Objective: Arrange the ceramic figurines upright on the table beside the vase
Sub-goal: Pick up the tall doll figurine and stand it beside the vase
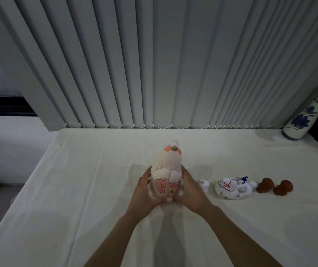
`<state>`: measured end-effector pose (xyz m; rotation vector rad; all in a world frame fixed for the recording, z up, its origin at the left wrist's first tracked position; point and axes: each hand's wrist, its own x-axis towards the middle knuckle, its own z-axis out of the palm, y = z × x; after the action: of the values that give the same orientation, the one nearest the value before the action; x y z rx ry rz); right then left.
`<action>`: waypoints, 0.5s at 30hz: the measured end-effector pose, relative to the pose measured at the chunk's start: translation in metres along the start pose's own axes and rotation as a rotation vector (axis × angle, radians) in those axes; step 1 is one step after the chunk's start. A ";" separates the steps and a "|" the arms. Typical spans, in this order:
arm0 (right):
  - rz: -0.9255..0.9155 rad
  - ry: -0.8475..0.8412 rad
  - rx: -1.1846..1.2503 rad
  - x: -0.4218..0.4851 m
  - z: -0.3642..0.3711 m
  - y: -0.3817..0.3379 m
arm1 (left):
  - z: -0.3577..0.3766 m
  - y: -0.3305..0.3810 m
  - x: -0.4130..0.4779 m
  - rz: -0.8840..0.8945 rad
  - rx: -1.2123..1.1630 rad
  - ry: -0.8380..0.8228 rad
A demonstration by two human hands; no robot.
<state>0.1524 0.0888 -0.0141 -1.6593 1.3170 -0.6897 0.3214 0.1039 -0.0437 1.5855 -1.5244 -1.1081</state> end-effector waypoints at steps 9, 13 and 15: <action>0.084 -0.016 -0.097 0.008 -0.001 0.006 | -0.002 0.000 0.014 0.028 -0.039 -0.026; 0.086 0.012 -0.115 0.012 0.002 -0.001 | -0.012 0.000 0.018 0.048 -0.005 -0.030; 0.080 0.050 -0.129 0.015 -0.001 -0.005 | -0.017 0.007 0.024 0.083 0.018 -0.038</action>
<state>0.1583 0.0744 -0.0113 -1.6905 1.4820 -0.6129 0.3330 0.0783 -0.0331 1.5068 -1.6143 -1.0867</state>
